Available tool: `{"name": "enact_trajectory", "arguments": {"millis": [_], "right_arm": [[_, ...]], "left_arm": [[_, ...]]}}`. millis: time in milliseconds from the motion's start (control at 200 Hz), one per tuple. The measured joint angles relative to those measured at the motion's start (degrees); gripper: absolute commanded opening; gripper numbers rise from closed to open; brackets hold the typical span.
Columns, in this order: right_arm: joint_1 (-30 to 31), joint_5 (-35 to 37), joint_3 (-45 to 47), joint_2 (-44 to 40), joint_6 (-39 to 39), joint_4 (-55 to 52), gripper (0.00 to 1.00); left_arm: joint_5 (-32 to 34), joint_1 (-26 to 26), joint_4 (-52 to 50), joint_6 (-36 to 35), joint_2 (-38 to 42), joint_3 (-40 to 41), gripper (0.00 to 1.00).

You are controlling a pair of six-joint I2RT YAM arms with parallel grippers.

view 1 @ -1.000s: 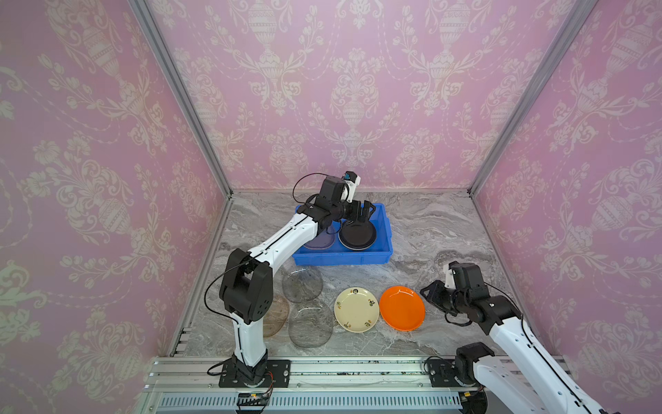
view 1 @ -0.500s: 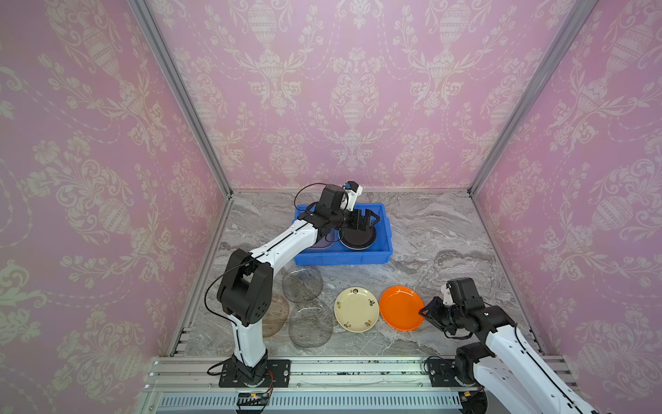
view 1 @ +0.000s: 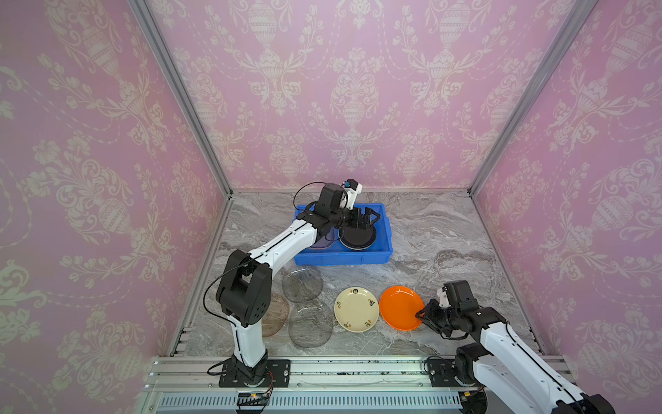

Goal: Place the plates into the plastic bin on the countertop
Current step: Pick up the plate from the bottom-center of the table.

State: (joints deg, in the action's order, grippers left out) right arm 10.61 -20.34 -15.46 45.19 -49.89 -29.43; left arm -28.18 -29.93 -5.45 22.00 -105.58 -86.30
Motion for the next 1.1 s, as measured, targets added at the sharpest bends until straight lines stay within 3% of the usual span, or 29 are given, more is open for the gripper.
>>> {"name": "enact_trajectory", "arguments": {"millis": [320,370,661,891,1101], "right_arm": [[-0.04,0.28,0.68,-0.48,-0.74,1.95,0.08],[-0.04,0.24,0.63,-1.09,-0.74,2.16,0.00],[-0.15,5.95,-5.16,-2.34,1.09,-4.63,0.00],[-0.15,15.89,-20.17,-1.11,6.38,-13.22,0.00],[-0.15,25.09,-30.38,0.76,10.97,-14.23,0.00]], "left_arm": [[0.00,0.00,0.04,0.02,-0.33,0.00,0.99],[0.00,0.00,0.07,0.00,-0.61,0.00,0.99],[0.17,0.00,-0.22,0.00,-1.03,0.00,0.99],[1.66,0.00,-1.05,-0.09,-0.98,0.00,0.99],[3.19,0.00,-1.46,-0.42,0.74,2.23,0.99]]}}
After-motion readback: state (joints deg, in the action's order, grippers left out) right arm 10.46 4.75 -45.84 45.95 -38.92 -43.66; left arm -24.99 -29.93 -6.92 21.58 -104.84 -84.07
